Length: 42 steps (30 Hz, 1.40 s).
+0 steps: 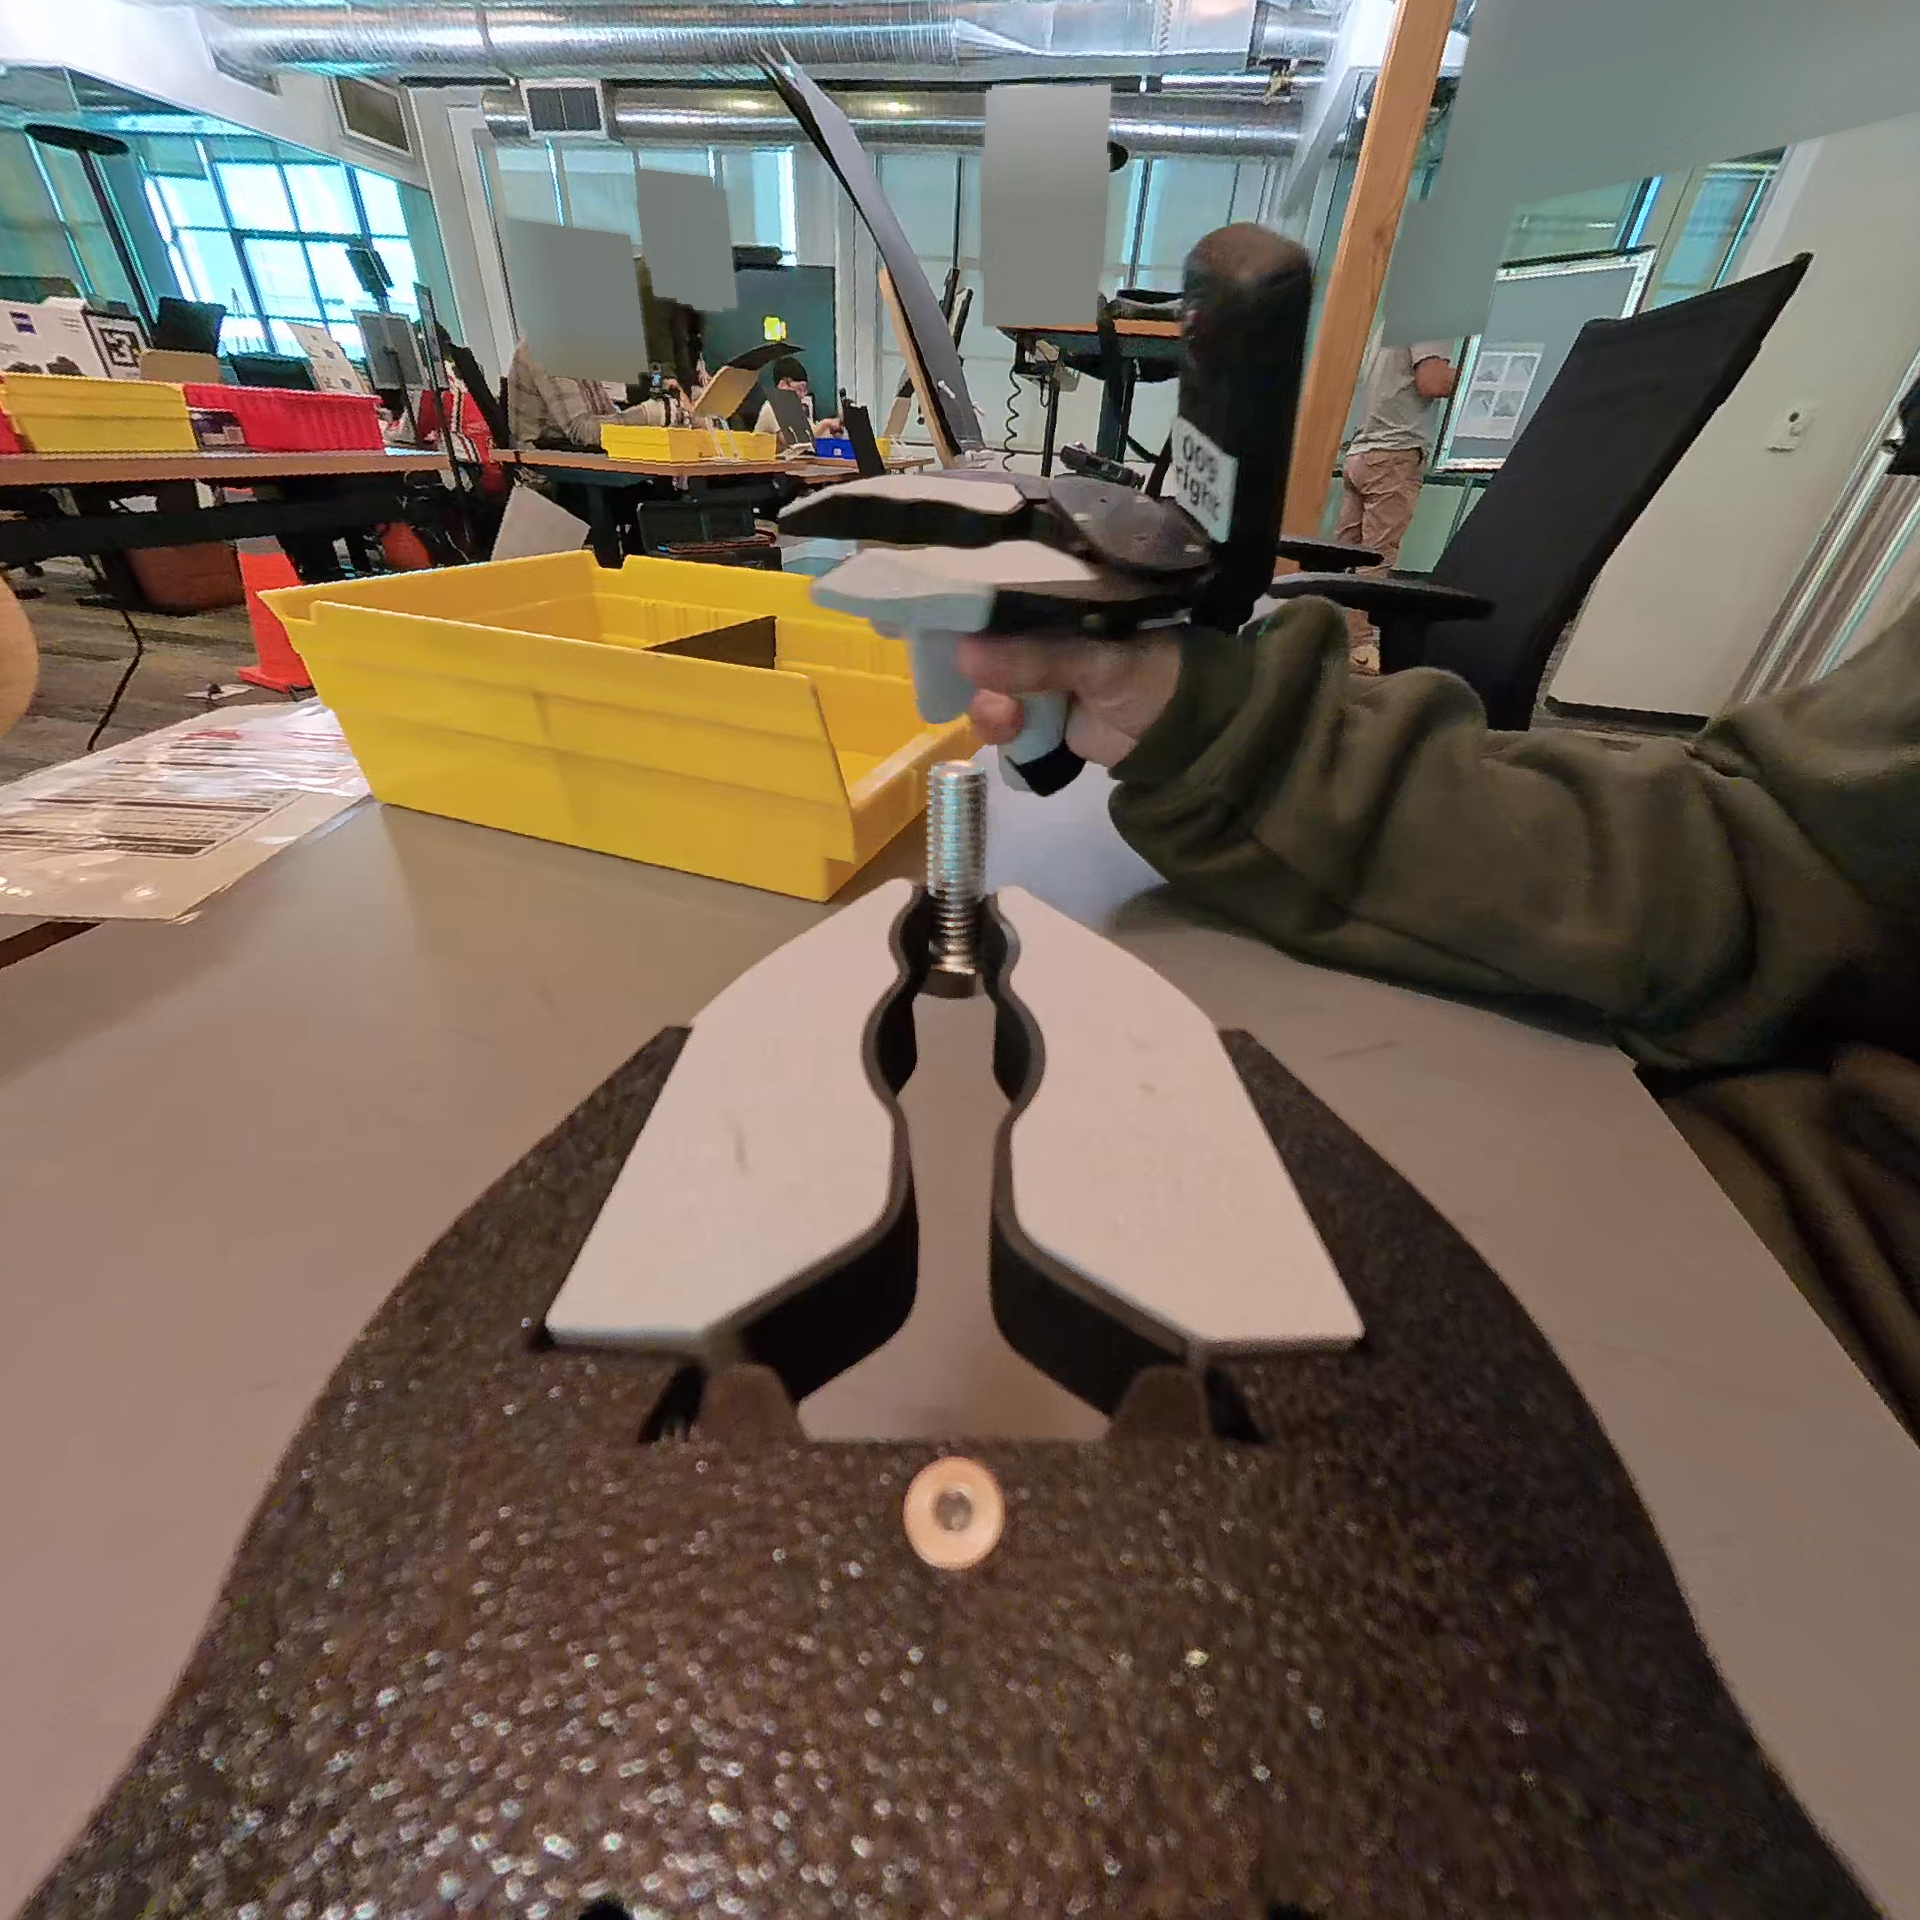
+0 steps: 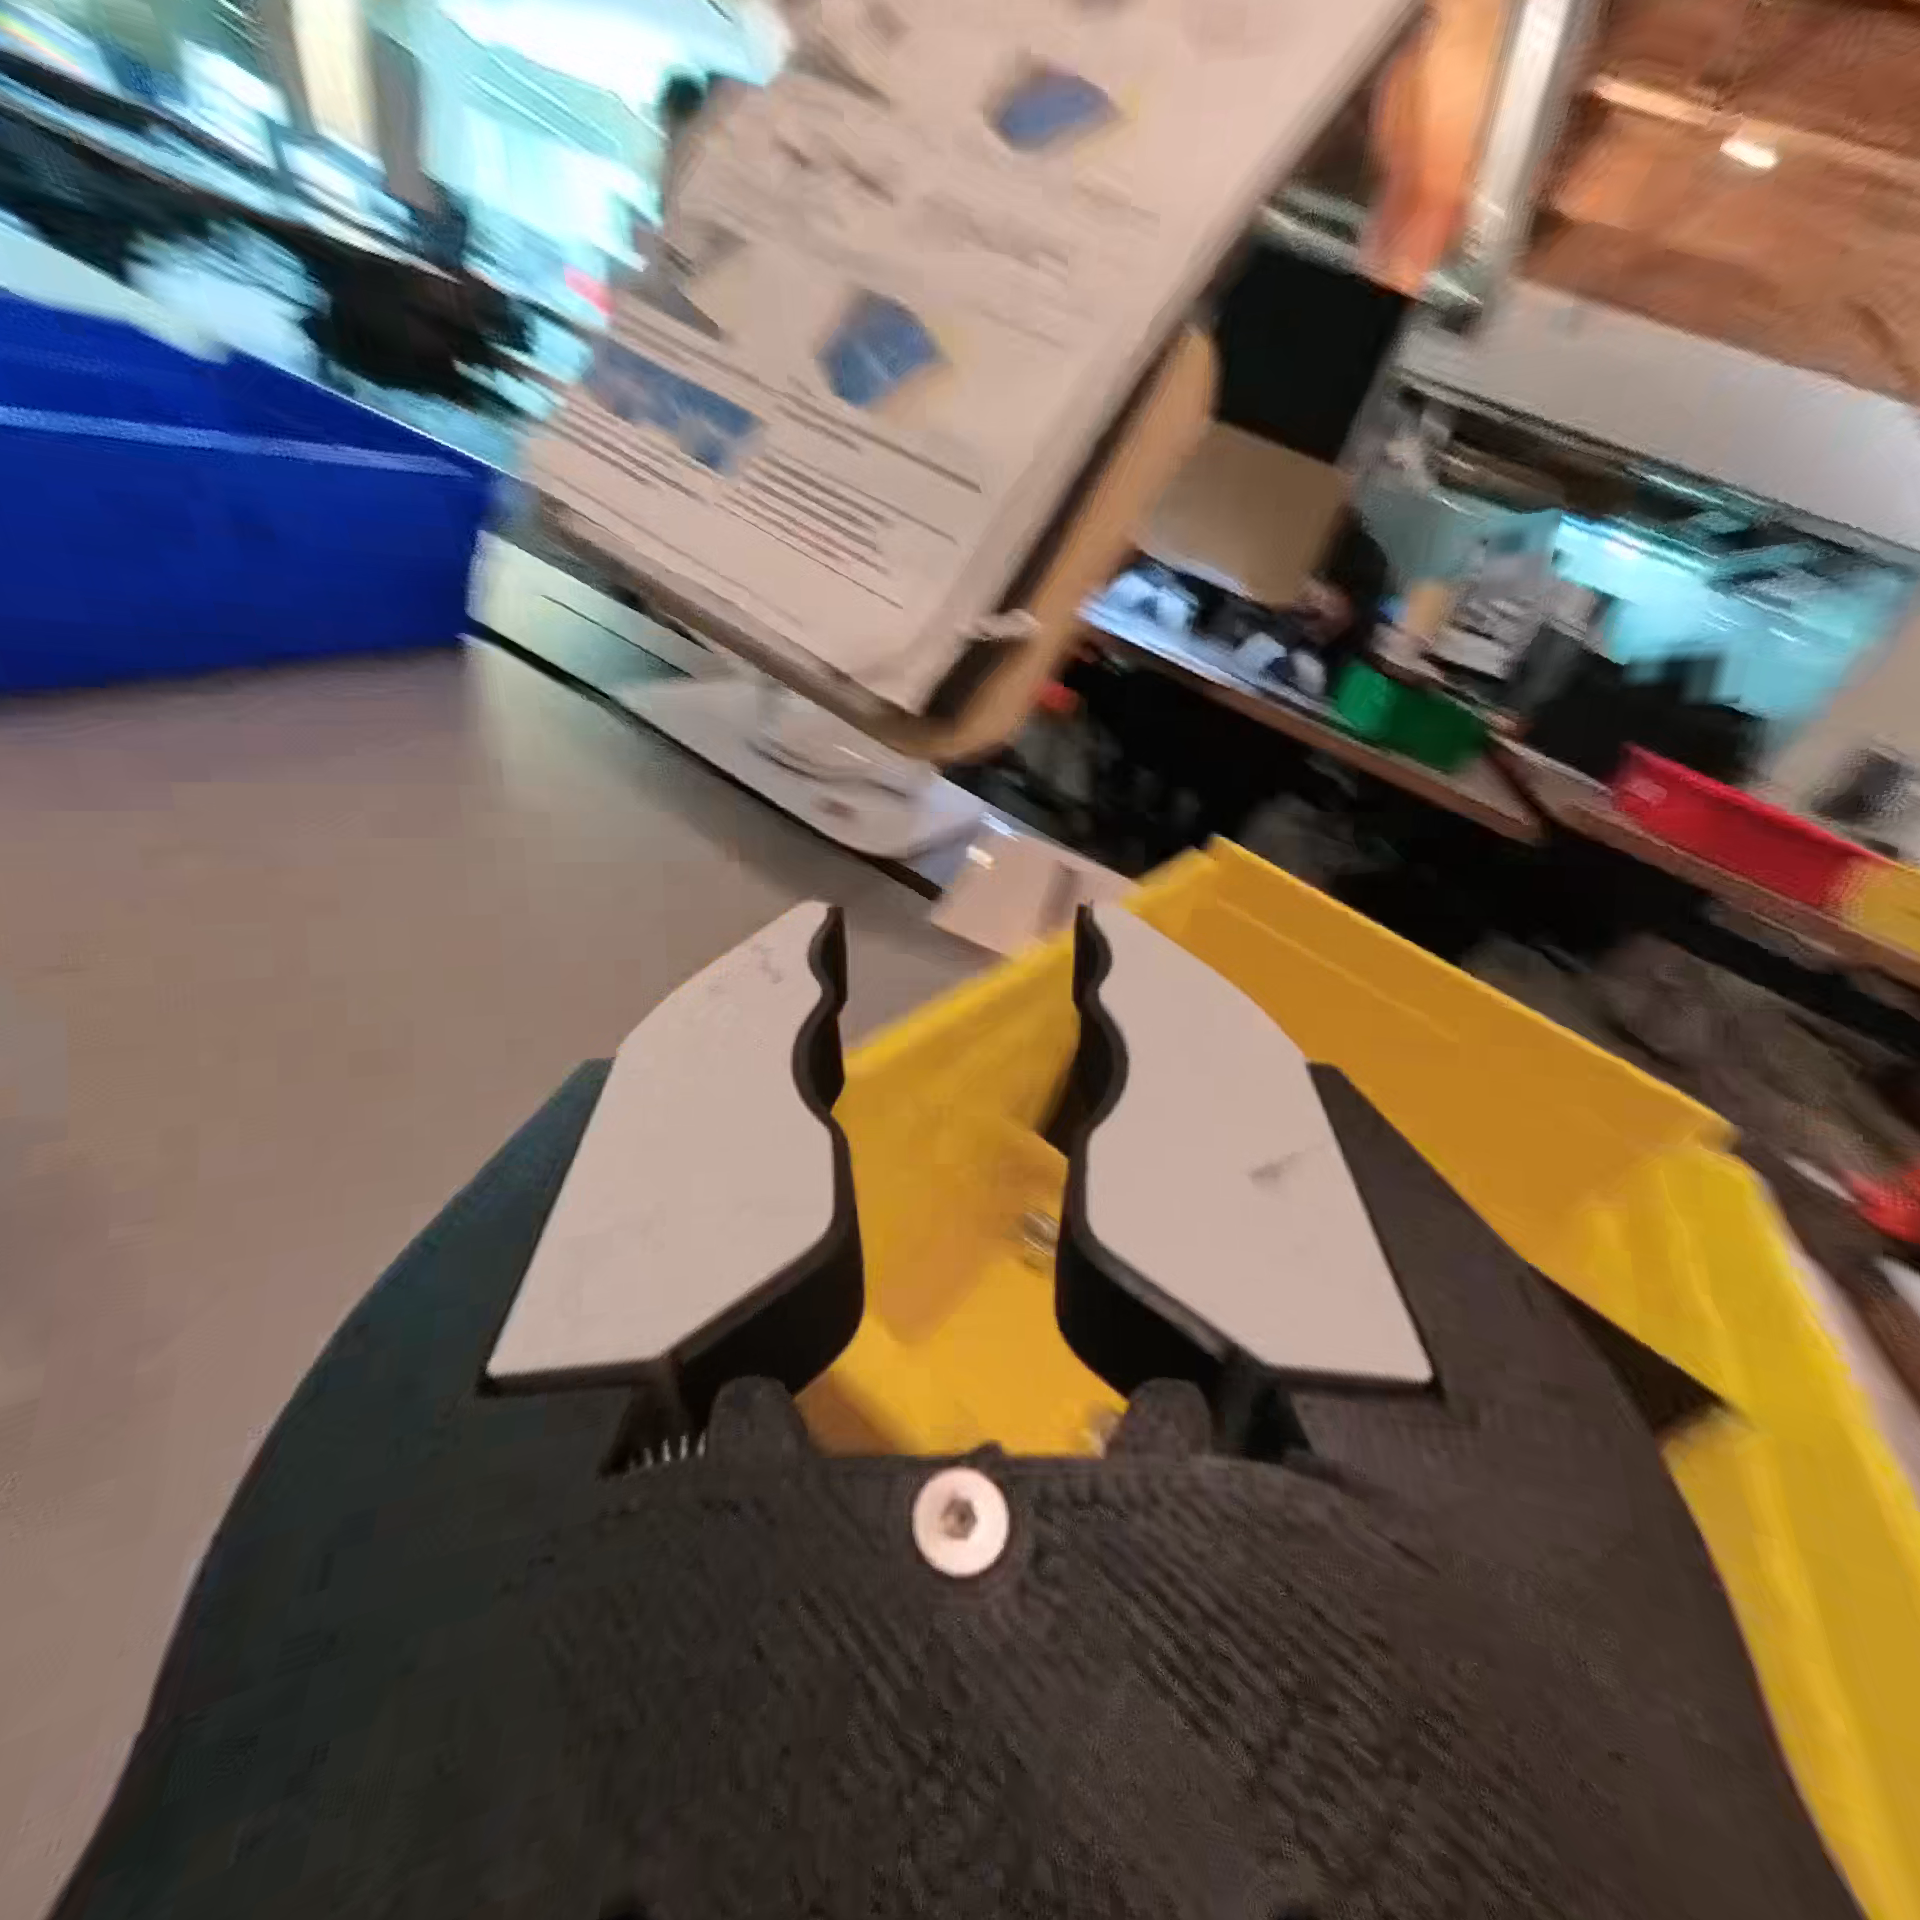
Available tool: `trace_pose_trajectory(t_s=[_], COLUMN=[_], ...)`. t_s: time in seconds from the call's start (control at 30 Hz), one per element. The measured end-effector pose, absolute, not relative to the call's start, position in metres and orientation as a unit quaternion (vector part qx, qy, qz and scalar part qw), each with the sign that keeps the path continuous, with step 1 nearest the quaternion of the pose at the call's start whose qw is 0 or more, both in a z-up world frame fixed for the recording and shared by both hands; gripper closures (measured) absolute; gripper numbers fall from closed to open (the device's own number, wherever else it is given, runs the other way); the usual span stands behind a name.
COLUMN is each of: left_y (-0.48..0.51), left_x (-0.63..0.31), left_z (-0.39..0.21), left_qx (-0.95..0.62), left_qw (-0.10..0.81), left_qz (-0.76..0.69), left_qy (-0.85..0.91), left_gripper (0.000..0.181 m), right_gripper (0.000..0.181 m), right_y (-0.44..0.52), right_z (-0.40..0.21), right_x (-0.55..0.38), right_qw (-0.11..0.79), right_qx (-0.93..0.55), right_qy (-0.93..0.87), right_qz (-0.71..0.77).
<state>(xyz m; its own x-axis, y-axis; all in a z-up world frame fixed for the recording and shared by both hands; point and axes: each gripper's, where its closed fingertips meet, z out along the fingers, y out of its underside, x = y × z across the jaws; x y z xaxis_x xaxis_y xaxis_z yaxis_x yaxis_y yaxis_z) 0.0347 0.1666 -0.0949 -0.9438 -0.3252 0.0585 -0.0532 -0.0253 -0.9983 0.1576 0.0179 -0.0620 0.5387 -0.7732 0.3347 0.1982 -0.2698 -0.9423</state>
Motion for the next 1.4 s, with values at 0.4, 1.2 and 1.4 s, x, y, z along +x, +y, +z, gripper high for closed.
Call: trace_pose_trajectory(t_s=[0.4,1.2,1.4], left_y=[0.159,0.178,0.181], left_x=[0.027,0.050,0.053], left_z=[-0.097,-0.095,-0.096], left_qx=[-0.110,-0.170,-0.176], left_qw=[0.094,0.139,0.150], left_qz=[-0.695,-0.702,-0.693], left_qy=[0.704,0.677,0.682], left_gripper=[0.173,0.150,0.150], right_gripper=[0.157,0.171,0.158], right_y=[0.174,-0.047,-0.077], right_z=[-0.072,-0.065,-0.106], right_x=[0.021,0.307,0.333], right_qw=[0.708,0.259,0.199], right_qx=[-0.703,-0.793,-0.806], right_qy=[-0.029,0.239,0.312], right_qz=[-0.060,-0.497,-0.462])
